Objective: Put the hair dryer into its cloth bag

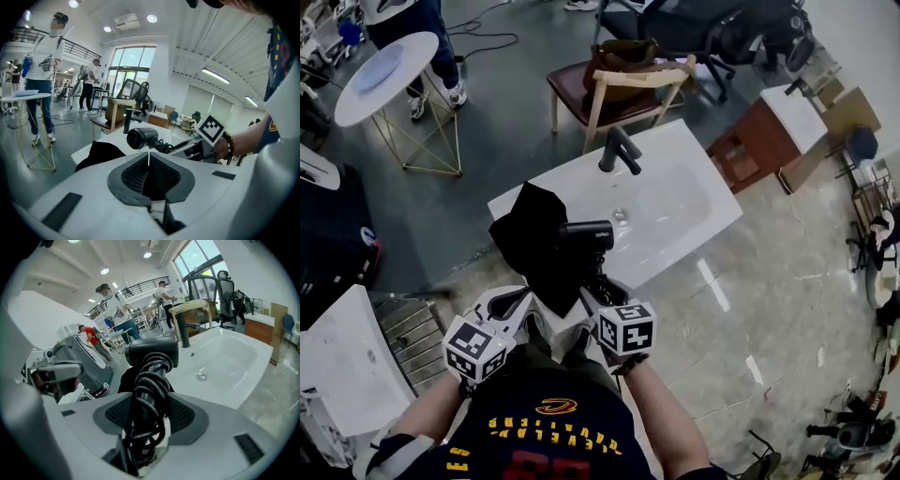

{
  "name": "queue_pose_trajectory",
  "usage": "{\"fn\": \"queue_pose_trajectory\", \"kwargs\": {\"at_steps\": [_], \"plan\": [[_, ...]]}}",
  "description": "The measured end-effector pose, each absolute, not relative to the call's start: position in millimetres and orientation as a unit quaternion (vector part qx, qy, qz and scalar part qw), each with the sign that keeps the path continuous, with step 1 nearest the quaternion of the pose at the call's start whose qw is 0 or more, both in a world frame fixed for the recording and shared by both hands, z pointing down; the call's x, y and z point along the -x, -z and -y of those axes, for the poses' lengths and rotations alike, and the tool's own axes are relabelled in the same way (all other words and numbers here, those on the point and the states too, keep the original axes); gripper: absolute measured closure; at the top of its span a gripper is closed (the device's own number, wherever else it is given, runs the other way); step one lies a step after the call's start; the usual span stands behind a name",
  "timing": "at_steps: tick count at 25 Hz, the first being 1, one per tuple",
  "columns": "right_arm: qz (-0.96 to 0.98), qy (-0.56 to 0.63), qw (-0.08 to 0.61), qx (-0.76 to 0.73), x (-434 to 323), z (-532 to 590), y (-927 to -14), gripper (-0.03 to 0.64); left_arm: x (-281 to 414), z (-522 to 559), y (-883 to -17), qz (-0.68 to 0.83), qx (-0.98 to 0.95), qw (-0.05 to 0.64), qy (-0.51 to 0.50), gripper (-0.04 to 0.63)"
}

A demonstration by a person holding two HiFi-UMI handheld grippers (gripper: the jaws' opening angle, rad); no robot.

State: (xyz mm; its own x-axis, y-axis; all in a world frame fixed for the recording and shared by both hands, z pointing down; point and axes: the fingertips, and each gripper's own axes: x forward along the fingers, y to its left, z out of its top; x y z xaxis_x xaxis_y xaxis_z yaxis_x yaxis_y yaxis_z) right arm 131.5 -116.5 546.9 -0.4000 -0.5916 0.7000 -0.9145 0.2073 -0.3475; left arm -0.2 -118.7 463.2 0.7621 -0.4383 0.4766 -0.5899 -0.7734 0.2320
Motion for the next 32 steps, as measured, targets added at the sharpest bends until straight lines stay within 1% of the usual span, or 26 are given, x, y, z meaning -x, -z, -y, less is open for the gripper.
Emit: {"fn": "queue_pose_trajectory", "kwargs": {"at_steps": [6,9,13,15,18,19,22,25,26,27,28,29,32], "plan": [[0.727,-0.389,0.187,-0.534,-174.7,71.8,-541.2,0.391,-50.0,108.4,-509.3,0.219,-0.921,0.212,-0.241,0.586],[0.717,-0.395,0.177,-0.546,-189.5,52.2,-541.3,0.391,-68.6,104.4,-534.0,0.201,-0.917,0.212,-0.273,0.560],[0.705,-0.405,0.167,-0.557,-201.9,28.9,-546.1,0.391,-88.0,95.7,-565.3,0.179,-0.909,0.201,-0.317,0.529],[0.700,-0.410,0.163,-0.562,-205.6,19.4,-548.5,0.391,-93.0,93.6,-582.1,0.178,-0.903,0.192,-0.342,0.494],[0.694,-0.415,0.160,-0.566,-209.5,8.3,-551.5,0.391,-98.3,94.8,-604.4,0.180,-0.892,0.167,-0.381,0.460],[0.693,-0.416,0.160,-0.567,-210.6,5.3,-552.1,0.391,-100.6,95.2,-611.7,0.178,-0.888,0.155,-0.396,0.459],[0.690,-0.421,0.157,-0.567,-212.1,-1.9,-553.6,0.391,-106.6,94.0,-635.4,0.162,-0.873,0.122,-0.444,0.457],[0.690,-0.424,0.158,-0.565,-210.8,-7.2,-554.2,0.391,-104.5,92.3,-648.8,0.154,-0.858,0.122,-0.475,0.459],[0.690,-0.424,0.159,-0.564,-210.3,-8.8,-554.3,0.391,-103.4,91.9,-649.4,0.155,-0.856,0.132,-0.476,0.460],[0.690,-0.425,0.160,-0.563,-209.7,-10.4,-554.6,0.391,-102.1,92.2,-648.1,0.158,-0.856,0.145,-0.471,0.479],[0.690,-0.426,0.160,-0.563,-209.1,-12.0,-555.1,0.391,-100.4,93.5,-645.5,0.162,-0.857,0.163,-0.462,0.545],[0.690,-0.427,0.161,-0.562,-208.4,-13.6,-555.9,0.391,-98.1,95.2,-641.9,0.168,-0.858,0.184,-0.449,0.561],[0.690,-0.431,0.162,-0.559,-205.4,-18.4,-558.1,0.391,-89.3,98.0,-628.6,0.176,-0.865,0.249,-0.398,0.563]]}}
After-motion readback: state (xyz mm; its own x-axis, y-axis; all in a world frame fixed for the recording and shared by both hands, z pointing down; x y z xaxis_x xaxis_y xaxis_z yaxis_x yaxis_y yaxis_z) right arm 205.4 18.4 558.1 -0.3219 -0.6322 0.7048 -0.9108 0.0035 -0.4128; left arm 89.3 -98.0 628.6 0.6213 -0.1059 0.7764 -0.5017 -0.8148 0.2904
